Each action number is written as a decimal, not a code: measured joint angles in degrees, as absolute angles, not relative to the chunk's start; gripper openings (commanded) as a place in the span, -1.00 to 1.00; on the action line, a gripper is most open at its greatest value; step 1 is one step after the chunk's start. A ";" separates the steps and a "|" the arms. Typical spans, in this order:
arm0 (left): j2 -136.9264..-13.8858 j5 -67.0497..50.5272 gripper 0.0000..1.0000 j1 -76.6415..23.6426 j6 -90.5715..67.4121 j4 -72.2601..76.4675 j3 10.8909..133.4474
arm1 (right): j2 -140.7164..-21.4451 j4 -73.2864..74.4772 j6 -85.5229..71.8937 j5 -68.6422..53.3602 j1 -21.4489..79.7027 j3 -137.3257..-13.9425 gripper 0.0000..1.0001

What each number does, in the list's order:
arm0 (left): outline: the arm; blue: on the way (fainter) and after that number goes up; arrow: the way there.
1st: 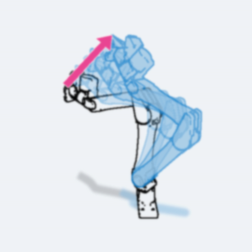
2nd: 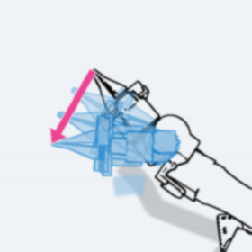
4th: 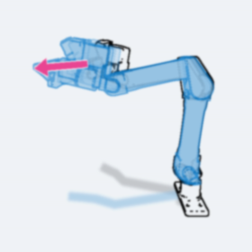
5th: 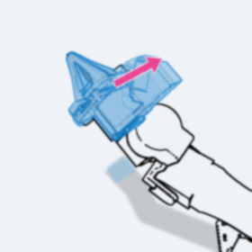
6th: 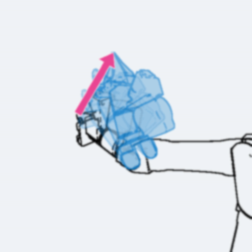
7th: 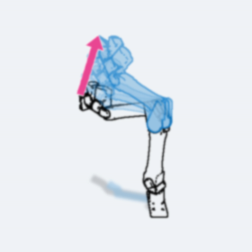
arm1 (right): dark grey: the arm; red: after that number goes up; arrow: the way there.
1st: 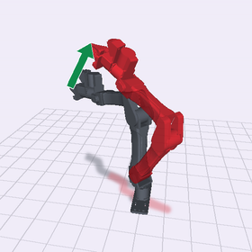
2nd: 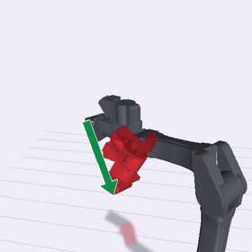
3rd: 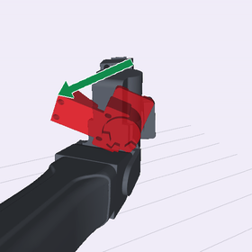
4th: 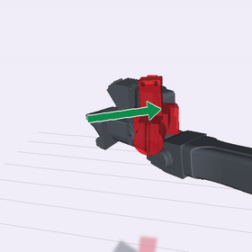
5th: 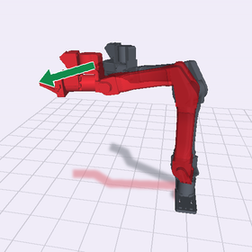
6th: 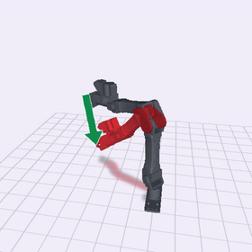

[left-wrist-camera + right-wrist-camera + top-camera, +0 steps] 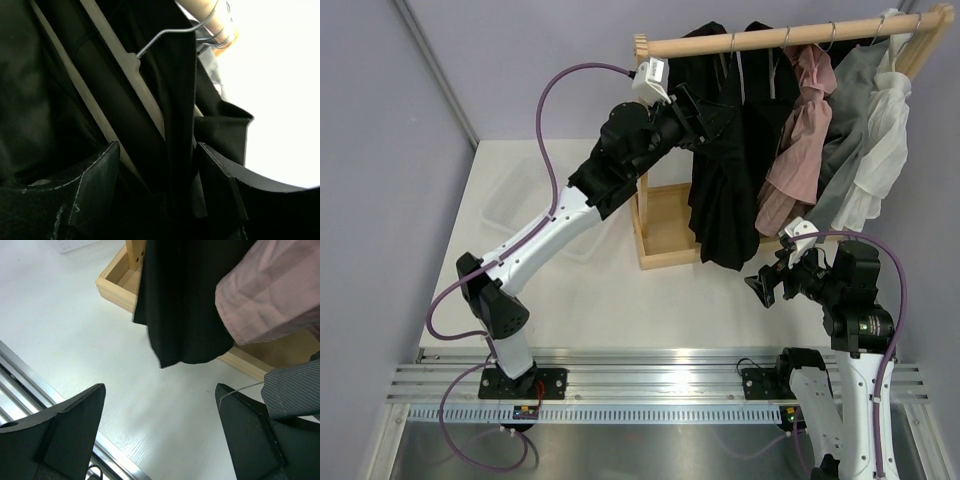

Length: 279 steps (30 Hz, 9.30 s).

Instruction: Remove the skirt from the hanger

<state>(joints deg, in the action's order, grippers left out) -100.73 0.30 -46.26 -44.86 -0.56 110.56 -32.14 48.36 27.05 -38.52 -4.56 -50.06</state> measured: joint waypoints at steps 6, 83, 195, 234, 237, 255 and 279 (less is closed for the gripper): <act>-101.36 -0.19 0.38 -47.57 -44.34 -0.21 110.89 | -32.18 48.36 27.00 -38.48 -4.56 -50.06 0.99; -99.24 17.93 0.28 -45.82 -77.76 10.87 101.19 | -29.08 49.67 26.17 -38.46 -4.56 -50.24 0.99; -98.85 2.52 -1.00 -48.21 -48.18 8.75 99.94 | -25.93 49.63 26.44 -38.20 -4.56 -50.19 0.99; -72.93 -35.92 -1.00 -46.13 -27.59 6.98 55.35 | -49.25 63.48 31.42 -47.46 -4.56 -80.51 0.99; -72.93 -36.27 -1.00 -46.13 -25.80 6.09 54.68 | -49.89 66.65 37.50 -49.58 -4.56 -78.70 0.99; -76.44 -29.71 0.58 -54.43 -10.04 -8.19 53.04 | -56.10 70.81 87.55 -50.74 -4.54 -54.39 0.99; -64.97 -17.23 0.98 -55.57 -1.02 -12.23 46.85 | -67.85 54.89 85.91 -45.45 15.53 -52.21 0.99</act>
<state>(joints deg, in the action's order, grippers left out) -64.97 -17.23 -55.57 -1.02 -12.23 46.85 -67.85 54.89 85.91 -45.45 15.53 -52.21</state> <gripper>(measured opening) 0.985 0.993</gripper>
